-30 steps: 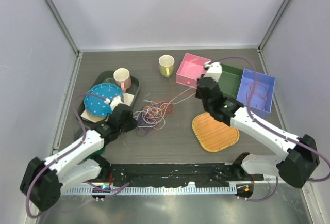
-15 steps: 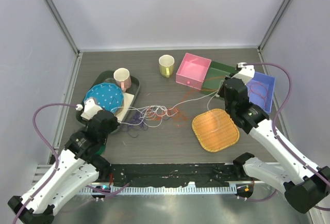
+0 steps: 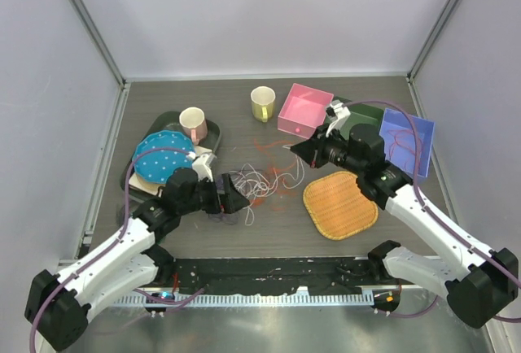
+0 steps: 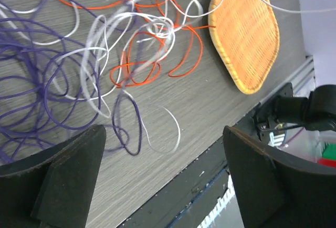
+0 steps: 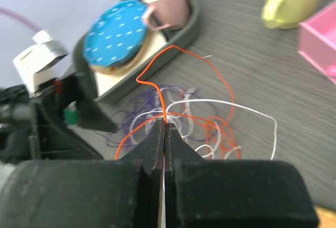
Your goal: Untangle the cables
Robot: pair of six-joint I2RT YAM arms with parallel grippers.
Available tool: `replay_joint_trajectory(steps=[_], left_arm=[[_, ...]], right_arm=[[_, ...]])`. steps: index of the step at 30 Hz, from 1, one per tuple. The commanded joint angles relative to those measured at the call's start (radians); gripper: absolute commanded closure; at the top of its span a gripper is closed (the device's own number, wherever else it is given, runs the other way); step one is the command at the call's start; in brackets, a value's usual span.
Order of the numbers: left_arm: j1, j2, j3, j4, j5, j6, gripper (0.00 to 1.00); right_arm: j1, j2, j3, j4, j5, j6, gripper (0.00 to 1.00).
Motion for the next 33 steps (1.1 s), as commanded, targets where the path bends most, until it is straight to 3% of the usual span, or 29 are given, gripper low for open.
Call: replay_joint_trajectory(steps=[1, 9, 11, 14, 15, 19, 25, 28, 30, 33], left_arm=[[-0.012, 0.031, 0.052, 0.156, 0.103, 0.079, 0.0], [-0.021, 0.029, 0.178, 0.163, 0.127, 0.205, 0.0], [-0.029, 0.041, 0.215, 0.174, 0.206, 0.257, 0.0], [-0.044, 0.061, 0.225, 0.208, 0.371, 0.52, 0.0], [-0.047, 0.057, 0.227, 0.231, 0.365, 0.574, 0.0], [-0.047, 0.08, 0.268, 0.232, 0.421, 0.682, 0.0], [-0.059, 0.239, 0.34, 0.225, 0.419, 0.687, 0.0], [-0.09, 0.288, 0.385, 0.203, 0.351, 0.688, 0.0], [-0.105, 0.317, 0.402, 0.193, 0.287, 0.691, 0.0], [-0.153, 0.345, 0.39, 0.234, 0.313, 0.688, 0.0]], right_arm=[[0.03, 0.012, 0.001, 0.14, -0.278, -0.028, 0.99], [0.047, 0.009, 0.004, 0.135, -0.288, -0.035, 0.99], [0.049, 0.004, 0.003, 0.131, -0.29, -0.033, 0.99], [0.049, 0.0, 0.011, 0.112, -0.292, -0.035, 0.99], [0.05, -0.002, 0.012, 0.108, -0.293, -0.035, 0.99], [0.049, -0.011, 0.018, 0.075, -0.29, -0.045, 0.99], [0.049, -0.008, 0.017, 0.112, -0.339, -0.006, 0.99], [0.049, -0.006, 0.021, 0.111, -0.354, 0.005, 0.99], [0.049, -0.01, 0.021, 0.105, -0.313, 0.028, 0.99], [0.049, -0.011, 0.021, 0.1, -0.238, 0.069, 0.99]])
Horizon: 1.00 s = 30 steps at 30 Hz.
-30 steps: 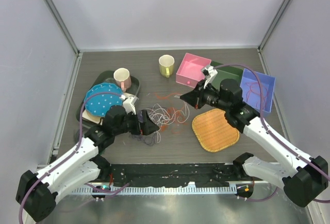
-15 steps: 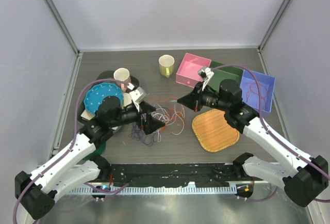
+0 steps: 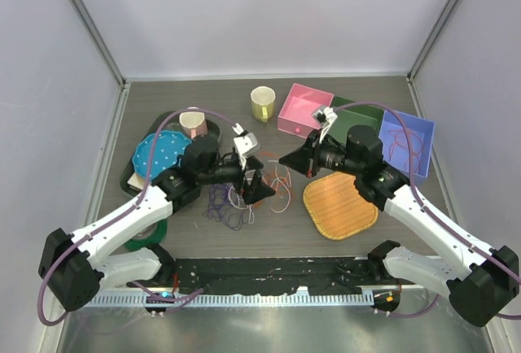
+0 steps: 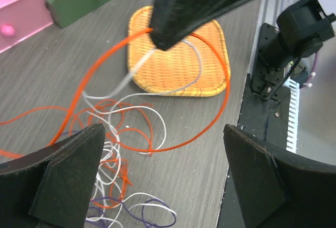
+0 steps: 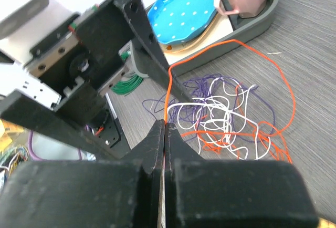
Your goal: Untangle the cables
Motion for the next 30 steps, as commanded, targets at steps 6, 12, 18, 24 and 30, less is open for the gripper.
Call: replay_joint_trajectory(steps=[6, 12, 18, 24, 30], left_arm=[[-0.116, 0.065, 0.032, 0.066, -0.075, 0.047, 0.1], [-0.117, 0.014, 0.038, 0.06, -0.32, -0.036, 1.0], [-0.117, -0.141, 0.122, 0.026, -0.716, -0.235, 1.0], [-0.117, -0.208, 0.224, -0.001, -0.671, -0.306, 1.0], [-0.116, -0.136, 0.438, -0.113, -0.418, -0.313, 1.0]], right_arm=[[0.005, -0.023, 0.024, 0.031, 0.116, 0.109, 0.99], [0.005, -0.04, 0.036, -0.097, 0.356, 0.1, 0.78], [0.005, -0.055, 0.031, -0.141, 0.457, -0.039, 0.26], [0.006, -0.162, -0.114, 0.121, 0.146, -0.254, 0.2], [0.078, -0.129, -0.147, 0.35, -0.063, -0.354, 0.17]])
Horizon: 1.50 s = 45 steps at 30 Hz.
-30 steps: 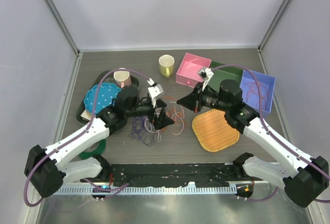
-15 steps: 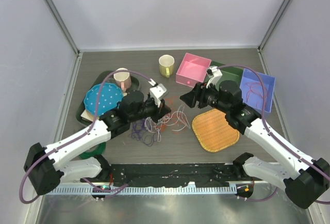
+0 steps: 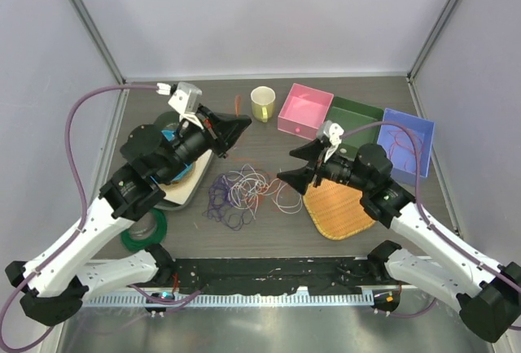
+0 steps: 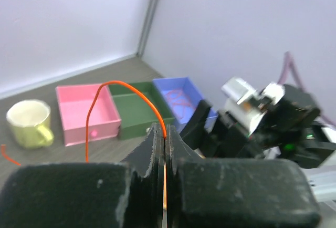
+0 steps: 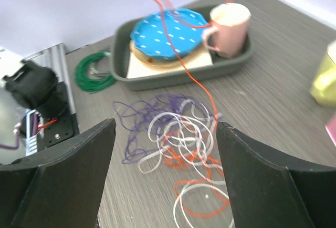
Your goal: Untangle the cables
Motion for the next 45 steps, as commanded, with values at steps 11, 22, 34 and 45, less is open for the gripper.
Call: replay_joint_trajectory(steps=[11, 22, 34, 45], left_arm=[[0.001, 0.075, 0.134, -0.085, 0.213, -0.035, 1.0], [-0.001, 0.068, 0.09, -0.082, 0.178, -0.03, 1.0], [-0.001, 0.072, 0.061, -0.065, 0.239, -0.033, 1.0], [0.001, 0.025, 0.019, -0.062, 0.264, -0.072, 1.0]], right_arm=[[0.177, 0.299, 0.139, 0.419, 0.104, -0.135, 0.16], [0.185, 0.192, 0.056, 0.258, -0.036, -0.227, 0.17], [0.185, 0.315, 0.171, 0.289, 0.095, -0.149, 0.11], [0.185, 0.665, 0.333, 0.563, 0.038, -0.049, 0.25]])
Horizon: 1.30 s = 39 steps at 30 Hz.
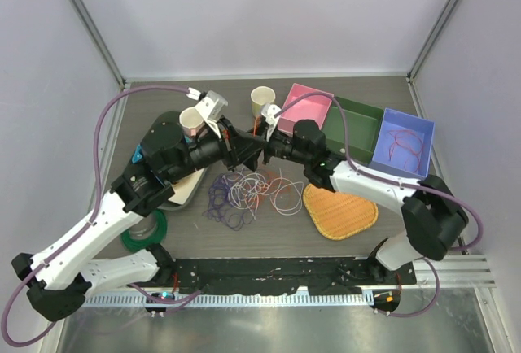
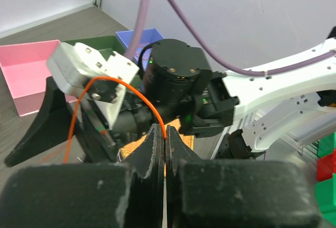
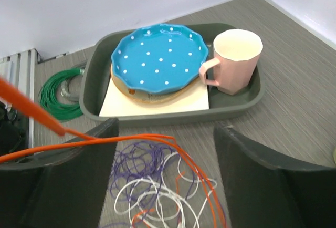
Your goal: Untangle the cables
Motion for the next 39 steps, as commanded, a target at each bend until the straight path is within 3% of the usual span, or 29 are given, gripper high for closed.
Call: replay_joint_trajectory(steps=[1, 3, 7, 8, 9, 11, 14, 19, 22, 25, 31, 36, 39], left_arm=[[0.0, -0.052, -0.02, 0.034, 0.026, -0.035, 1.0], [0.0, -0.074, -0.034, 0.034, 0.037, -0.058, 1.0], [0.001, -0.112, -0.08, 0.051, 0.011, -0.089, 1.0], [0.0, -0.123, -0.098, 0.046, -0.012, -0.101, 1.0], [0.0, -0.144, -0.109, 0.019, -0.08, -0.118, 0.77], [0.0, -0.177, -0.168, 0.0, -0.125, -0.121, 0.51], [0.001, -0.255, -0.274, 0.016, -0.239, -0.161, 0.0], [0.0, -0.35, -0.408, -0.07, -0.406, -0.238, 0.0], [0.0, -0.367, -0.517, -0.032, -0.445, -0.271, 0.0], [0.0, -0.297, -0.584, 0.048, -0.472, -0.302, 0.0], [0.001, -0.037, -0.509, -0.003, -0.505, -0.285, 0.0], [0.0, 0.136, -0.506, 0.042, -0.466, -0.307, 0.0], [0.0, 0.193, -0.488, 0.033, -0.462, -0.314, 0.0]], right_arm=[[0.004, 0.055, 0.066, 0.22, -0.033, 0.055, 0.36], [0.002, 0.078, 0.066, 0.262, -0.03, 0.063, 0.47], [0.002, 0.077, 0.071, 0.274, -0.029, 0.096, 0.99], [0.002, 0.069, 0.071, 0.27, -0.004, 0.104, 0.99], [0.002, 0.043, 0.068, 0.242, 0.025, 0.107, 0.99], [0.001, 0.006, 0.057, 0.213, 0.151, 0.117, 0.99], [0.004, -0.093, 0.028, 0.175, 0.282, 0.121, 0.99], [0.001, -0.218, 0.054, 0.041, 0.476, 0.092, 0.99], [0.001, -0.259, 0.136, -0.043, 0.635, 0.025, 0.99], [-0.004, -0.244, 0.305, -0.172, 0.79, -0.014, 0.99], [-0.016, -0.17, 0.685, -0.436, 1.043, -0.076, 0.99], [-0.089, -0.144, 0.778, -0.547, 1.206, -0.117, 0.99], [-0.222, -0.158, 0.789, -0.664, 1.157, -0.063, 0.99]])
